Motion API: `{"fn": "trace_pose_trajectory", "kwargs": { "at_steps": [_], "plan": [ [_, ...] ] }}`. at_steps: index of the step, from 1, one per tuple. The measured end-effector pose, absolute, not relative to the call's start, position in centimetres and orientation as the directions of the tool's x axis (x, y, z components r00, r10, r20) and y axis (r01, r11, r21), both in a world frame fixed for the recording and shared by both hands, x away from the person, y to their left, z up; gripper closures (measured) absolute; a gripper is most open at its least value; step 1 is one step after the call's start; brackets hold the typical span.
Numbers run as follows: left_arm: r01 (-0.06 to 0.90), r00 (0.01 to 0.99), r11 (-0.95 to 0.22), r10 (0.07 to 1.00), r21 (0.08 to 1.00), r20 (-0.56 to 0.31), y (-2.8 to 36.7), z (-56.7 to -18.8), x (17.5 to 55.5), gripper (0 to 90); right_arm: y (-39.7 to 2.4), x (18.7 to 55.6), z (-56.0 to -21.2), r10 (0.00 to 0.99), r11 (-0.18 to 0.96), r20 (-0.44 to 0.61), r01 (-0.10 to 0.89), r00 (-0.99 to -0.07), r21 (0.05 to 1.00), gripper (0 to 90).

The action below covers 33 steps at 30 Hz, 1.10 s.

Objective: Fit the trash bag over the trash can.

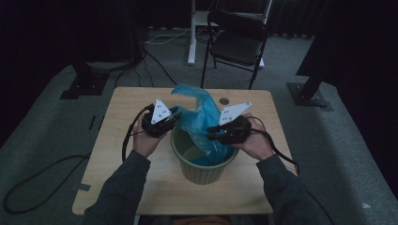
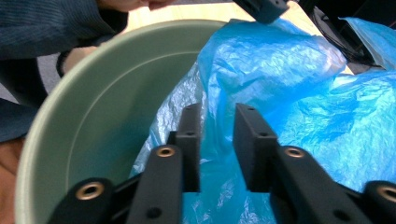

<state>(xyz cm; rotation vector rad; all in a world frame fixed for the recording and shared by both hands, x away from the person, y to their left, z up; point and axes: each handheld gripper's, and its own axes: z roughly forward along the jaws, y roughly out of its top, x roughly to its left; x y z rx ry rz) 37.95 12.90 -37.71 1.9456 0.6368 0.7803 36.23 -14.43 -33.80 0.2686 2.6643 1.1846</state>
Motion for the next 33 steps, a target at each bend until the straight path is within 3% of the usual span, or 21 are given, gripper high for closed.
{"fn": "trace_pose_trajectory", "kwargs": {
  "at_steps": [10, 15, 23, 24, 26, 27, 30, 33],
  "plan": [
    [0.139, 0.667, -0.451, 0.700, 0.881, 0.254, 13.0, -38.1, 38.2, 73.3, -16.3, 36.9, -32.0, 0.321, 0.561, -0.093, 0.110, -0.943, 0.821, 58.8],
    [0.132, 0.671, -0.447, 0.697, 0.885, 0.252, 12.9, -38.1, 38.2, 73.3, -15.9, 38.7, -32.0, 0.452, 0.570, -0.125, 0.178, -0.883, 0.803, 54.1],
    [0.116, 0.682, -0.448, 0.685, 0.886, 0.257, 12.8, -38.0, 37.8, 73.2, -13.9, 42.2, -32.8, 0.527, 0.580, -0.086, 0.284, -0.845, 0.764, 48.4],
    [0.116, 0.681, -0.448, 0.685, 0.887, 0.257, 12.8, -38.0, 37.8, 73.3, -13.7, 42.5, -33.1, 0.532, 0.580, -0.071, 0.301, -0.844, 0.757, 49.5],
    [0.114, 0.682, -0.447, 0.685, 0.887, 0.257, 12.8, -38.0, 37.7, 73.0, -13.4, 42.9, -33.5, 0.551, 0.600, -0.084, 0.324, -0.830, 0.732, 60.6],
    [0.114, 0.682, -0.447, 0.685, 0.887, 0.257, 12.8, -38.0, 37.7, 73.0, -13.4, 42.9, -33.5, 0.551, 0.600, -0.084, 0.324, -0.830, 0.732, 60.6],
    [0.112, 0.679, -0.440, 0.689, 0.891, 0.255, 12.8, -37.9, 37.7, 73.0, -13.3, 42.7, -34.0, 0.558, 0.629, -0.118, 0.326, -0.822, 0.705, 81.6],
    [0.109, 0.678, -0.438, 0.690, 0.893, 0.255, 12.9, -37.8, 37.7, 73.0, -13.4, 42.3, -33.9, 0.548, 0.637, -0.147, 0.298, -0.823, 0.711, 90.0]
  ]
}}
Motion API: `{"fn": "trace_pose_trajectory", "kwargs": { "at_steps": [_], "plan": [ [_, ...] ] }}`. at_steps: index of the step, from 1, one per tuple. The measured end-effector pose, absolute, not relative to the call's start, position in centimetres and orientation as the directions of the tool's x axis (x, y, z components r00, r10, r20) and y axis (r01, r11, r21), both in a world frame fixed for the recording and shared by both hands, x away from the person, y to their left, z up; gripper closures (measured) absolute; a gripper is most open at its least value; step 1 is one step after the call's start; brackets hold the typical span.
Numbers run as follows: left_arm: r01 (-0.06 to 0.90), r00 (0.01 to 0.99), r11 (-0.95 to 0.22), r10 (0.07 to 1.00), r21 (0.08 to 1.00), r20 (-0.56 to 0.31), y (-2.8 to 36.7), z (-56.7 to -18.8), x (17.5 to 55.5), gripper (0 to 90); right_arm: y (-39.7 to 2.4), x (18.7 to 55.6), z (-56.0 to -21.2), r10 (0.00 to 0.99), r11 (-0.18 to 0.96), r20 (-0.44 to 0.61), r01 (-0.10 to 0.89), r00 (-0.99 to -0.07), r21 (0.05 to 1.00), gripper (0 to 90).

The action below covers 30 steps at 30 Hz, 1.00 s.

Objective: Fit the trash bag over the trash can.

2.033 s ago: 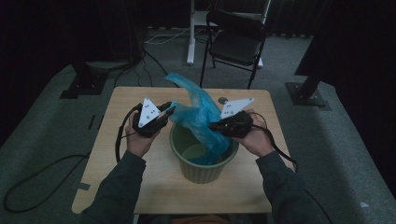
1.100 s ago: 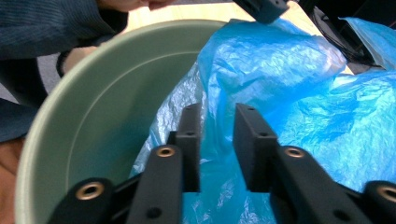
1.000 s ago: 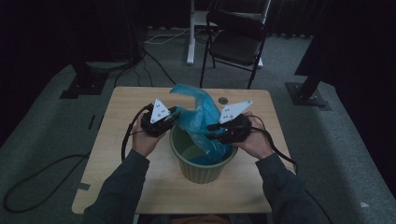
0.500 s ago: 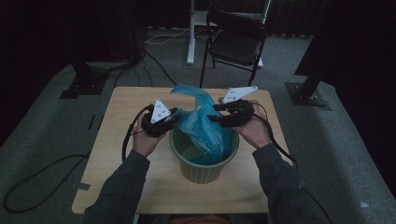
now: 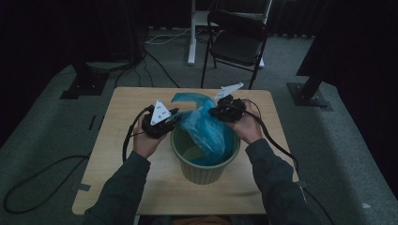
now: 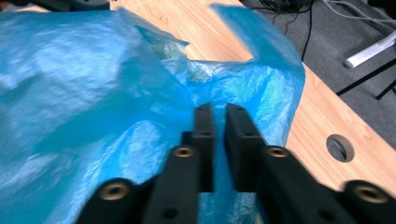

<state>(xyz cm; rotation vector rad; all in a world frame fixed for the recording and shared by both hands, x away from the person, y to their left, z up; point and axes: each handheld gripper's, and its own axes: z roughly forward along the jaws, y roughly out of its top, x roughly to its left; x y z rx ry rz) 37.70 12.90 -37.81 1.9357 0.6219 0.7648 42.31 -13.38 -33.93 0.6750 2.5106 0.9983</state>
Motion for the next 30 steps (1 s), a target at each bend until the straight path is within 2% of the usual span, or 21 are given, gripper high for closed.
{"fn": "trace_pose_trajectory", "kwargs": {
  "at_steps": [8, 14, 15, 16, 17, 18, 19, 20, 21, 22, 23, 26, 27, 28, 30],
  "plan": [
    [0.098, 0.672, -0.412, 0.699, 0.906, 0.245, 12.9, -36.9, 37.8, 72.7, -13.5, 40.4, -33.5, 0.484, 0.654, -0.190, 0.209, -0.854, 0.727, 90.0],
    [0.085, 0.681, -0.415, 0.688, 0.906, 0.251, 12.2, -36.6, 37.8, 72.2, -13.6, 39.9, -33.4, 0.465, 0.659, -0.195, 0.190, -0.864, 0.728, 90.0],
    [0.082, 0.688, -0.424, 0.679, 0.902, 0.257, 11.8, -36.6, 37.8, 72.2, -13.7, 40.1, -33.4, 0.477, 0.658, -0.181, 0.213, -0.860, 0.723, 82.6],
    [0.082, 0.688, -0.424, 0.679, 0.902, 0.257, 11.8, -36.6, 37.8, 72.2, -13.7, 40.1, -33.4, 0.477, 0.658, -0.181, 0.213, -0.860, 0.723, 82.6],
    [0.079, 0.691, -0.434, 0.673, 0.897, 0.264, 11.5, -36.7, 37.8, 72.2, -13.7, 40.6, -33.4, 0.501, 0.647, -0.156, 0.249, -0.851, 0.721, 67.0],
    [0.079, 0.691, -0.434, 0.673, 0.897, 0.264, 11.5, -36.7, 37.8, 72.2, -13.7, 40.6, -33.4, 0.501, 0.647, -0.156, 0.249, -0.851, 0.721, 67.0],
    [0.078, 0.694, -0.435, 0.670, 0.897, 0.264, 11.4, -36.8, 37.7, 72.2, -13.7, 41.0, -33.5, 0.538, 0.629, -0.161, 0.267, -0.828, 0.731, 59.0],
    [0.078, 0.694, -0.435, 0.670, 0.897, 0.264, 11.4, -36.8, 37.7, 72.2, -13.7, 41.0, -33.5, 0.538, 0.629, -0.161, 0.267, -0.828, 0.731, 59.0],
    [0.078, 0.694, -0.440, 0.668, 0.894, 0.268, 11.3, -36.8, 37.8, 72.2, -13.6, 41.5, -33.5, 0.557, 0.610, -0.142, 0.288, -0.818, 0.738, 53.4],
    [0.078, 0.694, -0.440, 0.668, 0.894, 0.268, 11.3, -36.8, 37.8, 72.2, -13.6, 41.5, -33.5, 0.557, 0.610, -0.142, 0.288, -0.818, 0.738, 53.4],
    [0.078, 0.695, -0.440, 0.667, 0.894, 0.268, 11.3, -36.8, 37.7, 72.2, -13.3, 42.0, -33.7, 0.571, 0.609, -0.133, 0.309, -0.810, 0.731, 48.8],
    [0.078, 0.697, -0.435, 0.667, 0.897, 0.263, 11.3, -36.8, 37.7, 72.2, -13.0, 42.5, -34.1, 0.590, 0.615, -0.139, 0.332, -0.795, 0.715, 52.0],
    [0.077, 0.697, -0.439, 0.666, 0.895, 0.267, 11.4, -36.8, 37.7, 72.2, -12.9, 42.8, -34.3, 0.598, 0.624, -0.143, 0.346, -0.789, 0.701, 60.3],
    [0.077, 0.697, -0.439, 0.666, 0.895, 0.267, 11.4, -36.8, 37.7, 72.2, -12.9, 42.8, -34.3, 0.598, 0.624, -0.143, 0.346, -0.789, 0.701, 60.3],
    [0.078, 0.696, -0.434, 0.669, 0.898, 0.262, 11.4, -36.8, 37.7, 72.2, -12.9, 42.9, -34.3, 0.616, 0.619, -0.157, 0.351, -0.772, 0.702, 73.3]
  ]
}}
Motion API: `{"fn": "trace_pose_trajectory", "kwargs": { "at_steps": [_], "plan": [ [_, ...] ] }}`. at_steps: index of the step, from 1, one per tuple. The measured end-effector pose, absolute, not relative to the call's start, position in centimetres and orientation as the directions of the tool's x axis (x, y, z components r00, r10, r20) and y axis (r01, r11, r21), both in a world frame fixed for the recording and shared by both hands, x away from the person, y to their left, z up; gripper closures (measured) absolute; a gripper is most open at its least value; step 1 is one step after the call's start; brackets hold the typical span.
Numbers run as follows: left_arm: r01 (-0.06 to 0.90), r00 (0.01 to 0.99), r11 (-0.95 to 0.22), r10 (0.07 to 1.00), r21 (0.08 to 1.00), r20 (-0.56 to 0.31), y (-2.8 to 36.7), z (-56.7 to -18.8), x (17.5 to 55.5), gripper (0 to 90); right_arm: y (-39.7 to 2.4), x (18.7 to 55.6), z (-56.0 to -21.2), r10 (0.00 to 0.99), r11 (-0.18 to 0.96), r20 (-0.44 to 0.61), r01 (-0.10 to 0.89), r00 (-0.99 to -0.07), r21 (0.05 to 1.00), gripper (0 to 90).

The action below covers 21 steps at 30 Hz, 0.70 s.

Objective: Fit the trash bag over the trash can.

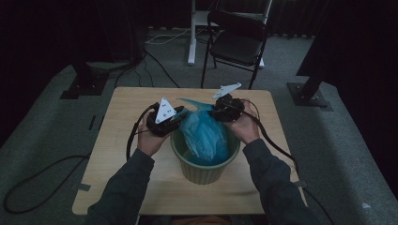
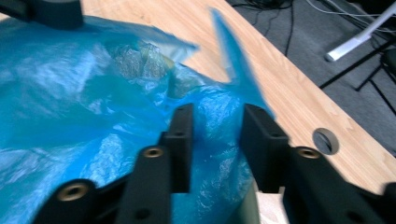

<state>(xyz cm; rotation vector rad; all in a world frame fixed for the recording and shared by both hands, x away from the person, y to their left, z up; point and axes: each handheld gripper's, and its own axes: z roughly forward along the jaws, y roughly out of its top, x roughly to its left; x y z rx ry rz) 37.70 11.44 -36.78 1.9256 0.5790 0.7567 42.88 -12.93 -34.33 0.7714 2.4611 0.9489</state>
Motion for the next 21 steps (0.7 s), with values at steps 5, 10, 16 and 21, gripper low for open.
{"fn": "trace_pose_trajectory", "kwargs": {
  "at_steps": [5, 10, 16, 21],
  "plan": [
    [0.080, 0.691, -0.431, 0.674, 0.899, 0.262, 11.6, -36.6, 37.8, 72.2, -13.4, 42.6, -33.9, 0.604, 0.616, -0.167, 0.323, -0.779, 0.719, 85.1],
    [0.072, 0.686, -0.421, 0.679, 0.904, 0.262, 11.6, -36.0, 38.0, 72.2, -13.3, 41.6, -33.4, 0.543, 0.620, -0.208, 0.222, -0.814, 0.752, 86.1],
    [0.063, 0.699, -0.428, 0.664, 0.902, 0.266, 11.0, -35.4, 38.0, 72.2, -13.4, 40.5, -32.9, 0.494, 0.605, -0.266, 0.107, -0.828, 0.789, 85.9],
    [0.063, 0.711, -0.445, 0.648, 0.893, 0.272, 10.3, -35.4, 38.3, 71.8, -13.7, 40.4, -32.4, 0.475, 0.574, -0.255, 0.077, -0.842, 0.816, 85.9]
  ]
}}
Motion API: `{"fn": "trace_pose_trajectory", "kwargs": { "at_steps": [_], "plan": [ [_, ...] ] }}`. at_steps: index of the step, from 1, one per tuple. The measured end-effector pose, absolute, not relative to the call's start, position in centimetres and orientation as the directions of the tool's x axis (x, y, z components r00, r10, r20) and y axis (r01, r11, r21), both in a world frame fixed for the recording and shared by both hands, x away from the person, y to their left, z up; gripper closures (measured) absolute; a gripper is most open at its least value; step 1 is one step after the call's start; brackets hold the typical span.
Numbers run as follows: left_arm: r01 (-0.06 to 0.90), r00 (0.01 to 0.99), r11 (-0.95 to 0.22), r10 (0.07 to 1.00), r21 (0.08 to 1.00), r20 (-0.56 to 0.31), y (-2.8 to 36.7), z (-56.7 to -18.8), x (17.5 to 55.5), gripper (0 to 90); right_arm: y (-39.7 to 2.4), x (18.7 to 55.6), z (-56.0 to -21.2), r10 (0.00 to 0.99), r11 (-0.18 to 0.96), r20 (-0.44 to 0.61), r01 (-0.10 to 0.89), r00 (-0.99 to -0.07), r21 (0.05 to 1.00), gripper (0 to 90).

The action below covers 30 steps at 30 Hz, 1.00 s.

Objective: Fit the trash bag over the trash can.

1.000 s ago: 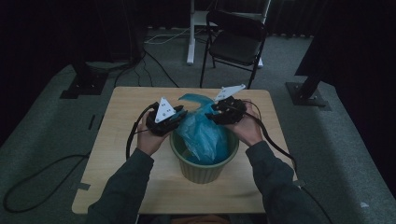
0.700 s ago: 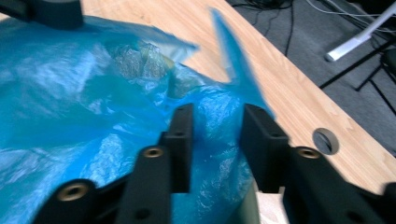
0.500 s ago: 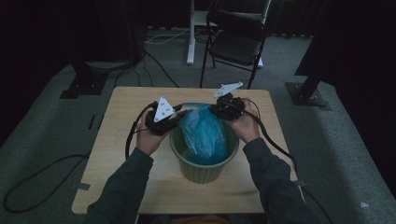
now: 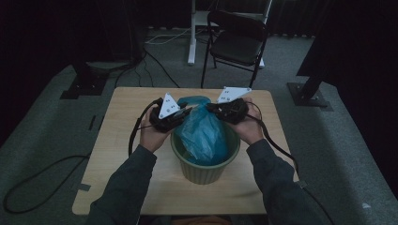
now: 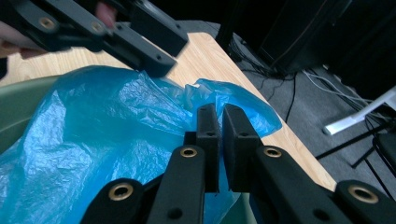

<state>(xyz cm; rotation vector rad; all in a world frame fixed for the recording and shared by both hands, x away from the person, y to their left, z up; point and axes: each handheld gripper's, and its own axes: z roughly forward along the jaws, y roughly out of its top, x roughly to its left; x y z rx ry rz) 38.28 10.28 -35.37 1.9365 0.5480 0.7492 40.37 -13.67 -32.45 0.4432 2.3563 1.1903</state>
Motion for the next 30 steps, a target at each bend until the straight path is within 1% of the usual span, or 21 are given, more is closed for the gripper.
{"fn": "trace_pose_trajectory", "kwargs": {
  "at_steps": [5, 7, 10, 13, 15, 18, 22, 28, 29, 30],
  "plan": [
    [0.057, 0.732, -0.443, 0.628, 0.895, 0.264, 9.7, -35.2, 38.4, 70.1, -13.6, 40.2, -32.4, 0.443, 0.571, -0.245, 0.060, -0.862, 0.819, 85.1],
    [0.041, 0.744, -0.444, 0.611, 0.895, 0.270, 9.5, -35.1, 38.4, 70.2, -13.5, 40.2, -32.5, 0.440, 0.571, -0.247, 0.056, -0.863, 0.819, 84.6],
    [0.040, 0.762, -0.468, 0.585, 0.883, 0.276, 9.0, -35.3, 38.5, 70.7, -13.5, 40.2, -32.3, 0.438, 0.563, -0.241, 0.055, -0.866, 0.825, 84.3],
    [0.053, 0.765, -0.486, 0.581, 0.872, 0.278, 8.7, -35.4, 38.7, 71.0, -13.4, 40.1, -32.1, 0.434, 0.558, -0.238, 0.052, -0.869, 0.828, 84.9],
    [0.053, 0.765, -0.504, 0.575, 0.862, 0.289, 8.5, -35.5, 38.8, 75.0, -13.3, 39.9, -31.9, 0.415, 0.557, -0.239, 0.037, -0.878, 0.830, 86.2],
    [0.048, 0.765, -0.513, 0.570, 0.857, 0.299, 8.3, -35.6, 38.8, 89.2, -13.2, 39.8, -31.9, 0.408, 0.564, -0.245, 0.032, -0.879, 0.825, 86.1],
    [0.050, 0.752, -0.525, 0.579, 0.850, 0.313, 8.6, -35.6, 38.7, 90.0, -13.4, 39.7, -32.1, 0.408, 0.575, -0.245, 0.040, -0.880, 0.817, 85.2],
    [0.062, 0.738, -0.511, 0.602, 0.857, 0.306, 9.1, -35.6, 38.8, 90.0, -14.1, 39.8, -32.2, 0.414, 0.579, -0.239, 0.052, -0.878, 0.814, 84.4],
    [0.070, 0.731, -0.510, 0.611, 0.857, 0.305, 9.4, -35.6, 38.9, 90.0, -14.3, 39.7, -32.2, 0.418, 0.592, -0.252, 0.051, -0.873, 0.805, 88.1],
    [0.075, 0.726, -0.507, 0.618, 0.859, 0.301, 9.6, -35.6, 38.9, 90.0, -14.3, 39.7, -32.2, 0.416, 0.595, -0.252, 0.052, -0.874, 0.802, 88.9]
  ]
}}
